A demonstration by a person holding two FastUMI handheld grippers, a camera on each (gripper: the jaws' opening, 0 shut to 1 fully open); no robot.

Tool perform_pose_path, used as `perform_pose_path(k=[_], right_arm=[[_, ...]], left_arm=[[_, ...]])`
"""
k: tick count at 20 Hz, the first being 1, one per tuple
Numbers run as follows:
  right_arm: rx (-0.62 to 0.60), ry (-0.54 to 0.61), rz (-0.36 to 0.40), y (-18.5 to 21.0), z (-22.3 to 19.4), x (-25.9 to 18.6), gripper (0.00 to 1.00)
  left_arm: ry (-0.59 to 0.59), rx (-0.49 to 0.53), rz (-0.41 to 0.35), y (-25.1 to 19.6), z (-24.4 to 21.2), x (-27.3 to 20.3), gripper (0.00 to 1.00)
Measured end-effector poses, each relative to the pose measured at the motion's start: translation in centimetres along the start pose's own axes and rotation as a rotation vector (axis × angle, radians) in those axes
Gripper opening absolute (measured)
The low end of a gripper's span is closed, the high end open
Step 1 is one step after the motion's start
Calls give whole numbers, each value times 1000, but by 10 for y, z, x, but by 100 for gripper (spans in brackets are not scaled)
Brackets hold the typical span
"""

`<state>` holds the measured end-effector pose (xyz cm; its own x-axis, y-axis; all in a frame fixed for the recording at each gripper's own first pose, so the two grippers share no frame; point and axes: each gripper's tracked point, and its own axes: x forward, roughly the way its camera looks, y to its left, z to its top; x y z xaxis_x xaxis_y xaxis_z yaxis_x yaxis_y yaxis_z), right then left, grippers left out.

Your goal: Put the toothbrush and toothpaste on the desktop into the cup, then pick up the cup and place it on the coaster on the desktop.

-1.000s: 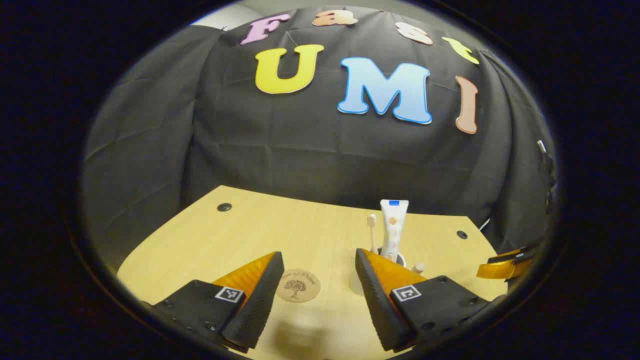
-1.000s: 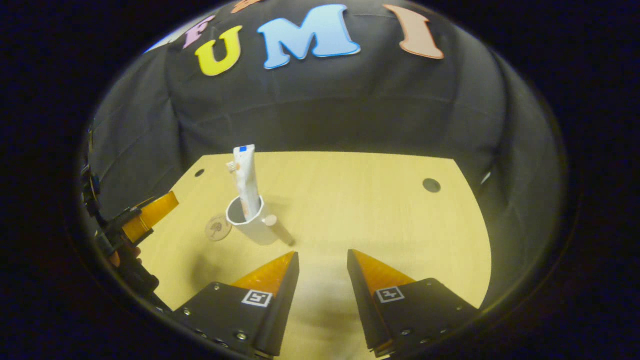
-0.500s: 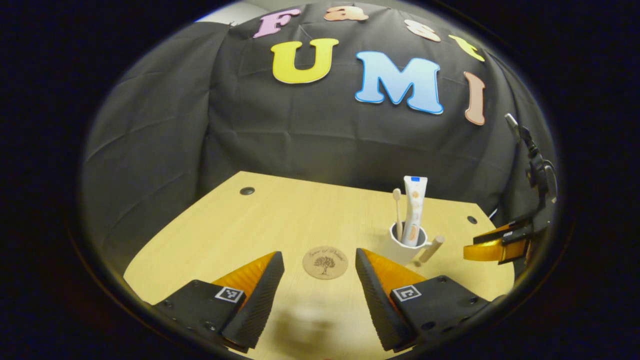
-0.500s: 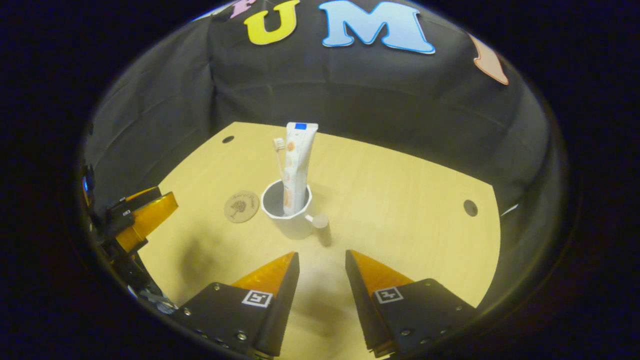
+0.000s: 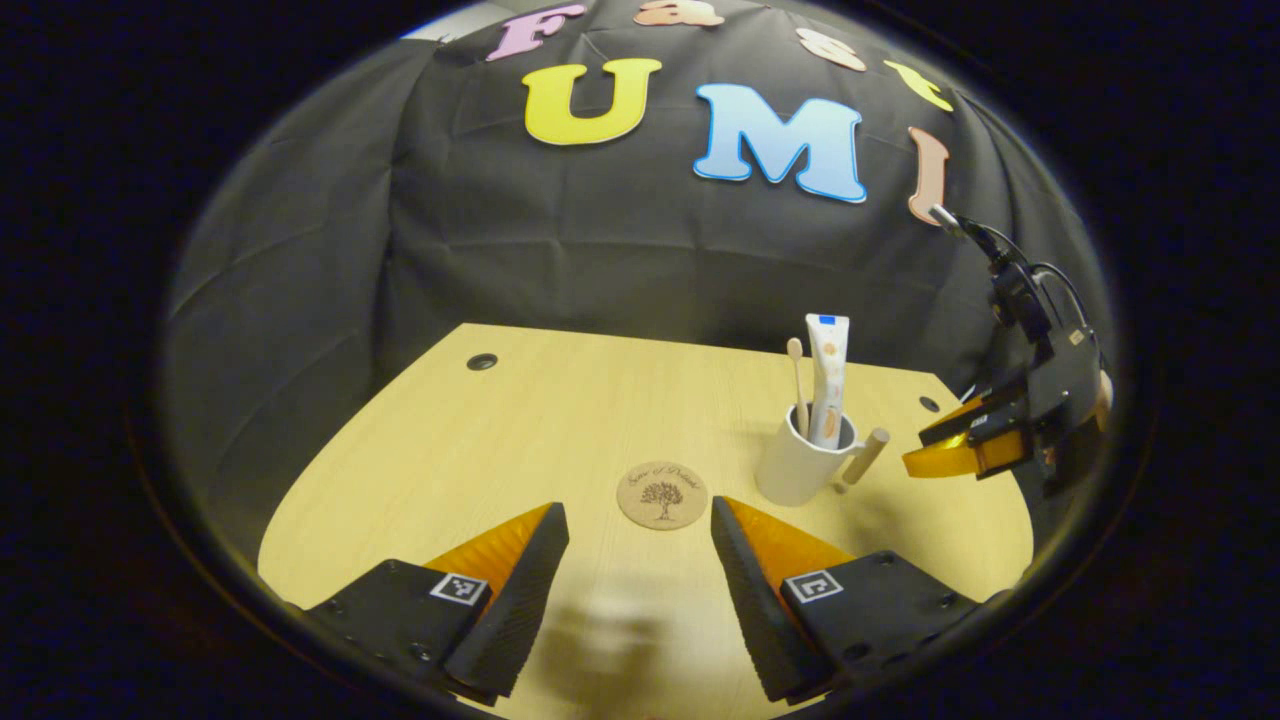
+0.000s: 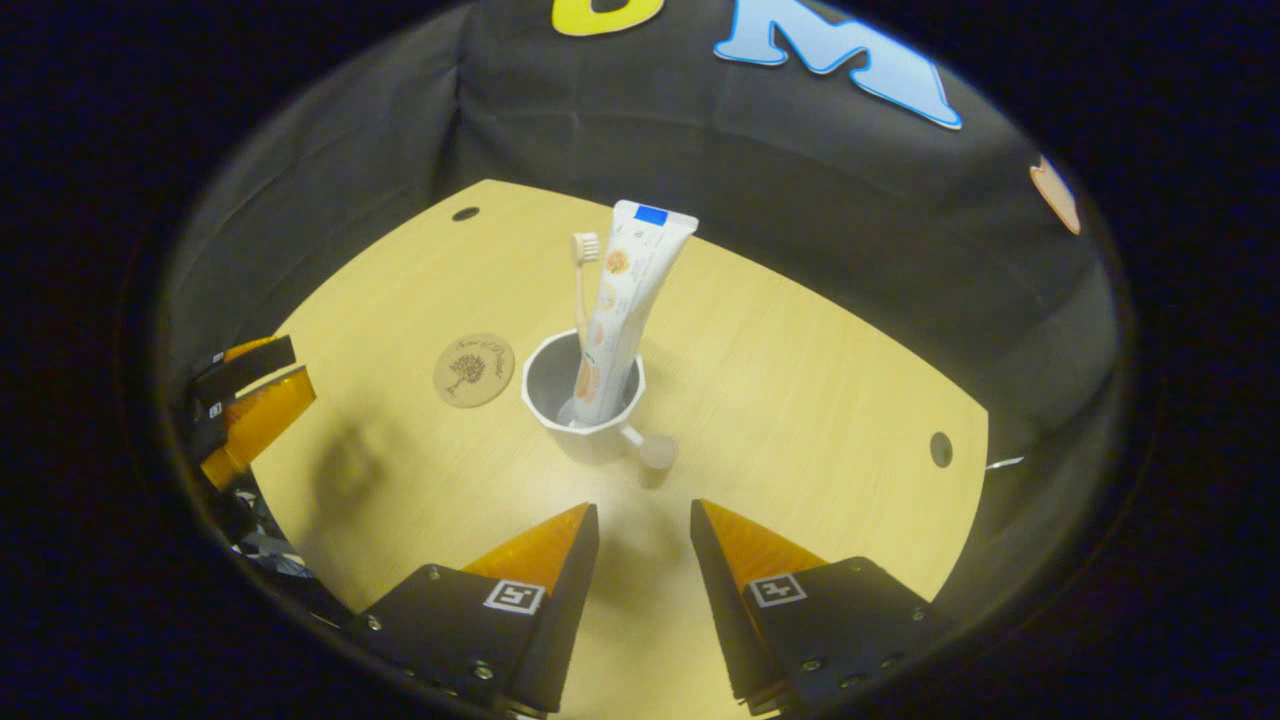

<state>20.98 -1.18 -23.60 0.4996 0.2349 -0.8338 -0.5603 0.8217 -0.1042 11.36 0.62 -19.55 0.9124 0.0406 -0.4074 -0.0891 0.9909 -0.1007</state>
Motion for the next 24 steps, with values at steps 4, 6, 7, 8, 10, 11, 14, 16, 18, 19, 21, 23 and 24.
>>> perform_pose_path(k=[4,6,7,8,10,11,14,16,18,19,21,23,24], right_arm=[[-71,43,2,-4,10,11,59],[-74,57,29,-5,16,18,55],[-66,67,43,-6,17,21,59],[-61,79,53,-7,16,26,59],[-80,95,55,-11,16,34,58],[-96,101,57,-13,17,36,59],[-117,109,79,-11,23,41,59],[-154,122,76,-13,25,45,55],[-217,135,55,-18,30,50,58],[-213,145,76,-14,31,52,59],[-223,163,92,-11,30,56,61],[-239,174,97,-8,26,63,58],[-242,183,110,-5,24,66,58]], left_arm=[[20,-6,-17,5,-4,1,92],[30,0,-16,6,-6,4,92],[31,1,-11,10,-6,4,92],[32,-2,-3,14,-7,4,89],[39,-13,9,20,-9,2,92],[44,-20,15,23,-12,1,92],[57,-42,42,28,-22,-3,95],[68,-54,53,33,-28,-10,90],[77,-57,63,38,-30,-13,93],[80,-59,70,40,-33,-11,92],[82,-68,89,46,-34,-10,93],[85,-73,100,50,-36,-12,89],[86,-75,105,52,-37,-12,90]])
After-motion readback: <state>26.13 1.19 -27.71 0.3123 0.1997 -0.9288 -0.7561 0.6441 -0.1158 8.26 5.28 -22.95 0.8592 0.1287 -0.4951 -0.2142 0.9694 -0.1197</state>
